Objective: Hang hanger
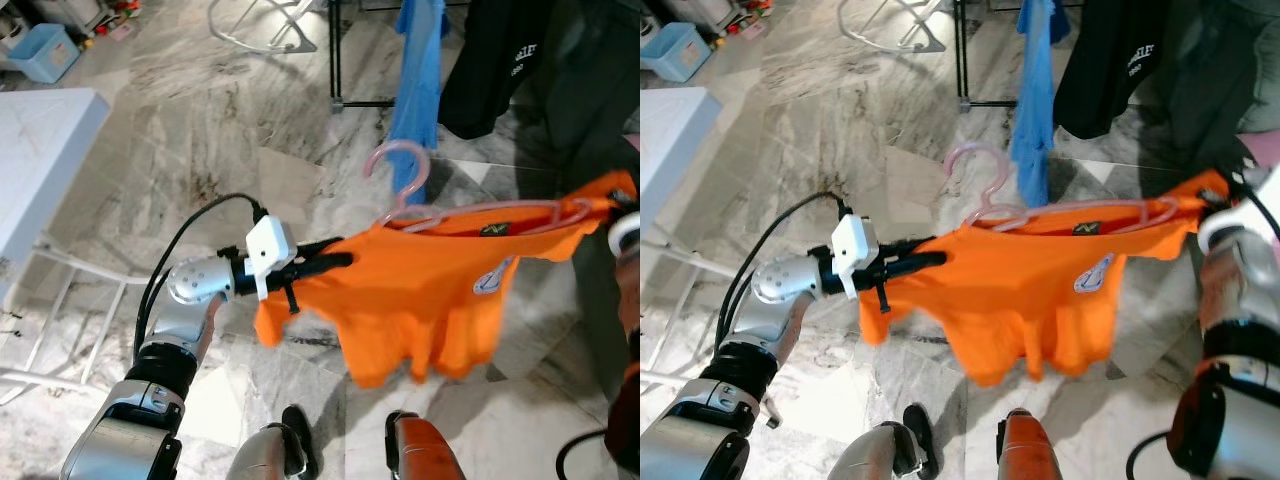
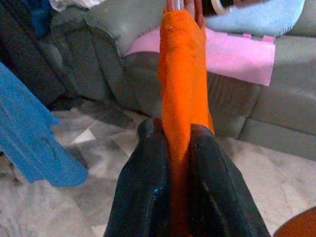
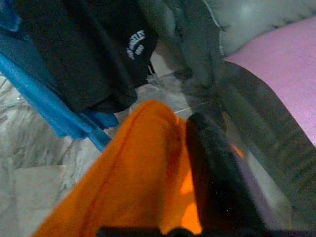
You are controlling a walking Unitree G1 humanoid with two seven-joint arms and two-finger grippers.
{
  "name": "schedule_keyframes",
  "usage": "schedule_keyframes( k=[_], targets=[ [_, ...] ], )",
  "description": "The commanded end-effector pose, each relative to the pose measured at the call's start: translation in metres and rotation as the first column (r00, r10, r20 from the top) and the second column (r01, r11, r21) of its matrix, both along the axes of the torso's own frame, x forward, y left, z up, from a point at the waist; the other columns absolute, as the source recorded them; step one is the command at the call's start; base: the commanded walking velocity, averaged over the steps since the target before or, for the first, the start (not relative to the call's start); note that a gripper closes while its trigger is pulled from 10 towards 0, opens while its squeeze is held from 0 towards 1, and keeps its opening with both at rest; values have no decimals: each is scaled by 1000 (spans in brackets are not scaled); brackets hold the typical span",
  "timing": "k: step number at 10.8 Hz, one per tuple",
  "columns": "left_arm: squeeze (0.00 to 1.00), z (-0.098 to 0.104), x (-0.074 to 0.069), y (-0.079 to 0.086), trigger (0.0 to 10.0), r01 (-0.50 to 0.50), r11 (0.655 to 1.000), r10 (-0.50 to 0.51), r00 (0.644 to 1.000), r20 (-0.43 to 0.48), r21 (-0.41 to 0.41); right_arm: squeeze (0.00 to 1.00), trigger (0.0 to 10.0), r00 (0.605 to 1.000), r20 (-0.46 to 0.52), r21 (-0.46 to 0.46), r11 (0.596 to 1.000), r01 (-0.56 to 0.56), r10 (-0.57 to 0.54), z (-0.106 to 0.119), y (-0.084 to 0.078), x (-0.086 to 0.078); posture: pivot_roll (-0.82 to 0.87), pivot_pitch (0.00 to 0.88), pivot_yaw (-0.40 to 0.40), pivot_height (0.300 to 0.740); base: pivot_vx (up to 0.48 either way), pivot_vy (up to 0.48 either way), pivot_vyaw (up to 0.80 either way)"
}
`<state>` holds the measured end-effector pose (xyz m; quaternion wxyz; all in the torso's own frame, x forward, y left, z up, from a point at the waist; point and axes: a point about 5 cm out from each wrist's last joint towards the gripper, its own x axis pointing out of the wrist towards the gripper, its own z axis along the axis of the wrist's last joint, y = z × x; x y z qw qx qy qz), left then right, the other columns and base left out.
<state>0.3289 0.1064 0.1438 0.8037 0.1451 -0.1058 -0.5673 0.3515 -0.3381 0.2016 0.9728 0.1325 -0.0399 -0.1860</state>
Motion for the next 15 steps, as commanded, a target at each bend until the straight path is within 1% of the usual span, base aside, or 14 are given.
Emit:
schedule_keyframes(
  k=[1, 2, 3, 4, 5, 6, 7, 9, 10, 11, 12, 13, 14, 15],
  targets=[
    [0, -15, -2, 23, 0, -63, 997, 65, 997, -41, 52, 0, 0, 997, 53, -17, 999, 51, -50, 19, -11, -4, -304, 256, 131, 740, 0, 0, 0],
    [0, -18, -1, 25, 0, -93, 994, 96, 994, -51, 65, 0, 0, 997, 72, -41, 999, 23, -20, 28, -3, 0, -308, 254, 131, 740, 0, 0, 0],
    [0, -21, 3, 29, 0, -139, 987, 144, 988, -58, 78, 0, 0, 996, 91, -85, 996, -9, 17, 38, 6, 3, -317, 252, 129, 740, 0, 0, 0],
    [0, -23, 6, 32, 0, -183, 979, 188, 981, -54, 92, 0, 0, 994, 103, -116, 993, -32, 44, 46, 12, 4, -322, 252, 128, 740, 0, 0, 0],
    [0, -27, 10, 36, 0, -254, 958, 261, 965, -35, 131, 0, 0, 991, 113, -136, 989, -57, 73, 56, 18, 5, -332, 248, 128, 740, 0, 0, 0],
    [0, -33, 11, 36, 0, -307, 942, 315, 948, -39, 140, 0, 0, 987, 115, -140, 986, -94, 110, 58, 28, 6, -340, 242, 128, 740, 0, 0, 0],
    [0, -38, 13, 33, 0, -365, 920, 373, 927, -30, 144, 0, 0, 981, 104, -152, 978, -144, 161, 55, 42, 9, -346, 233, 125, 740, 0, 0, 0],
    [0, -46, 12, 19, 0, -430, 899, 436, 898, -67, 89, 0, 0, 955, 72, -192, 944, -270, 288, 46, 77, 12, -352, 220, 118, 740, 0, 0, 0],
    [0, -50, 11, 3, 0, -465, 884, 467, 880, -87, 52, 0, 0, 935, 39, -206, 918, -338, 353, 35, 100, 13, -343, 225, 107, 740, 0, 0, 0],
    [0, -51, 11, -7, 0, -489, 872, 488, 867, -107, 17, 0, 0, 921, 21, -191, 906, -378, 388, 29, 116, 14, -343, 238, 106, 740, 0, 0, 0],
    [0, -51, 10, -15, 0, -498, 867, 491, 861, -135, -19, 0, 0, 909, 8, -189, 894, -407, 416, 24, 129, 14, -344, 231, 107, 740, 0, 0, 0],
    [0, -52, 8, -23, 0, -487, 873, 478, 866, -148, -33, 0, 0, 895, -1, -180, 880, -439, 446, 18, 141, 15, -343, 228, 106, 740, 0, 0, 0],
    [0, -49, 8, -29, 0, -502, 860, 482, 857, -181, -91, 0, 0, 880, -32, -170, 865, -472, 474, 8, 156, 14, -342, 224, 107, 740, 0, 0, 0],
    [0, -46, 9, -33, 0, -509, 852, 484, 855, -184, -124, 0, 0, 865, -62, -181, 847, -501, 498, 1, 165, 12, -340, 219, 108, 740, 0, 0, 0]
  ],
)
